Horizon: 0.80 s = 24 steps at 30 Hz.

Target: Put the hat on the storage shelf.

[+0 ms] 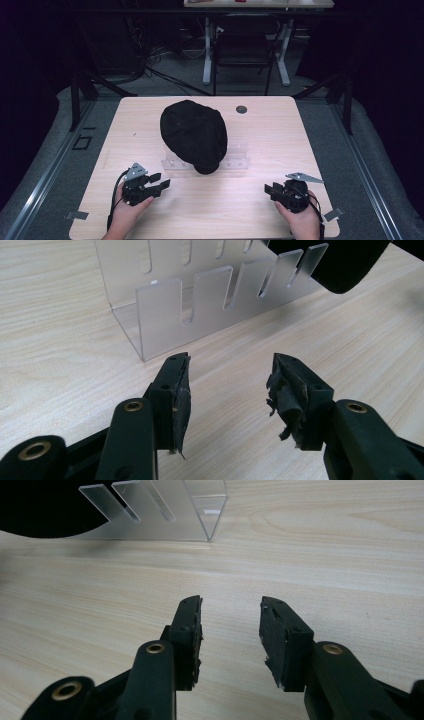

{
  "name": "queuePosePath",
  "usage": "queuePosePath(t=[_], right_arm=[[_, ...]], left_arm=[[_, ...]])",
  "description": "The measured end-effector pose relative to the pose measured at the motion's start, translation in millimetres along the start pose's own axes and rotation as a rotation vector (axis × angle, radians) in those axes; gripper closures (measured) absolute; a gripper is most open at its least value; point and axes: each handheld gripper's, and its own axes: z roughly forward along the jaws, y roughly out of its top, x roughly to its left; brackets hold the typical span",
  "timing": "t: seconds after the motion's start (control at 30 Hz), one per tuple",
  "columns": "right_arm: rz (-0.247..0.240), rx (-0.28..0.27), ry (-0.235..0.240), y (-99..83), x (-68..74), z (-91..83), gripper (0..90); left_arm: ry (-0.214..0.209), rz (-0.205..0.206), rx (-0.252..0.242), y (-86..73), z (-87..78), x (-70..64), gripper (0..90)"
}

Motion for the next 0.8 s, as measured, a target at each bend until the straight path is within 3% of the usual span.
queuePosePath(t=[0.23, 0.8], right_arm=[[-0.020, -0.042, -0.002, -7.2, -2.2, 3.3, 57.5], [-0.025, -0.018, 0.027, -12.0, -1.2, 13.0, 56.0]], left_arm=[[0.018, 0.014, 0.002, -1.8, 1.7, 0.5, 48.5], [0.001, 0.014, 0.007, -2.6, 6.1, -2.8, 47.8]])
